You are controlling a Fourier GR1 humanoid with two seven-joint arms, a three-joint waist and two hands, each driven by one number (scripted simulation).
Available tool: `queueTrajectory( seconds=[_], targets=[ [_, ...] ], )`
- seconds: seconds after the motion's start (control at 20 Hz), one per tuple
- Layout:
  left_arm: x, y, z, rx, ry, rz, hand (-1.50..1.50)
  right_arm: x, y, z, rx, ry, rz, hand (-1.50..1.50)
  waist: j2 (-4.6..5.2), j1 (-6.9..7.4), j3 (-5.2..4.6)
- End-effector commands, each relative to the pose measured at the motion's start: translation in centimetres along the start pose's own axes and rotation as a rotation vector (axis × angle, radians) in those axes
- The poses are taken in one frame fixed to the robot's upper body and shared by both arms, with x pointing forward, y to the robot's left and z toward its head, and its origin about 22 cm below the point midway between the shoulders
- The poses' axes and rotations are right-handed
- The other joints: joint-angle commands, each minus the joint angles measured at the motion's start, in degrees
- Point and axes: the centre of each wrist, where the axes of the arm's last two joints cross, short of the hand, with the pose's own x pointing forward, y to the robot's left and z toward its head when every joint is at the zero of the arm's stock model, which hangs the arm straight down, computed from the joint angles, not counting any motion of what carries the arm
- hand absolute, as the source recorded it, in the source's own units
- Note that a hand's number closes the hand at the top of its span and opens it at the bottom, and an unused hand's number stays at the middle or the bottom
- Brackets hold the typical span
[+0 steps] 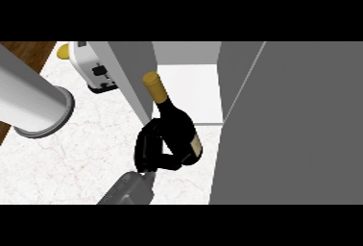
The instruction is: Pick up the wine, place it into the cabinet and close the cabinet
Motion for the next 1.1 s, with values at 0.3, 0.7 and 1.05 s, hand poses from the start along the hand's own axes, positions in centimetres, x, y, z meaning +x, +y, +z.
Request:
queueTrajectory(
  seconds=[0.3,0.7,1.05],
  targets=[
    [-0.2,-1.4,-3.3,0.035,-0.032,-0.034,1.50,0.2,-0.1,0.0,0.005,-0.021,-0.025,-1.50,0.05,-0.28,-0.01],
    [2.4,-3.6,-8.4,0.072,-0.028,-0.024,1.50,0.0,0.0,1.6,0.008,-0.034,-0.038,-1.50,0.08,-0.81,0.00],
    [2.4,-3.1,-9.3,0.074,-0.053,-0.027,1.50,-0.2,-0.6,1.9,0.017,-0.019,-0.011,-1.50,0.06,-0.61,0.01]
  ],
)
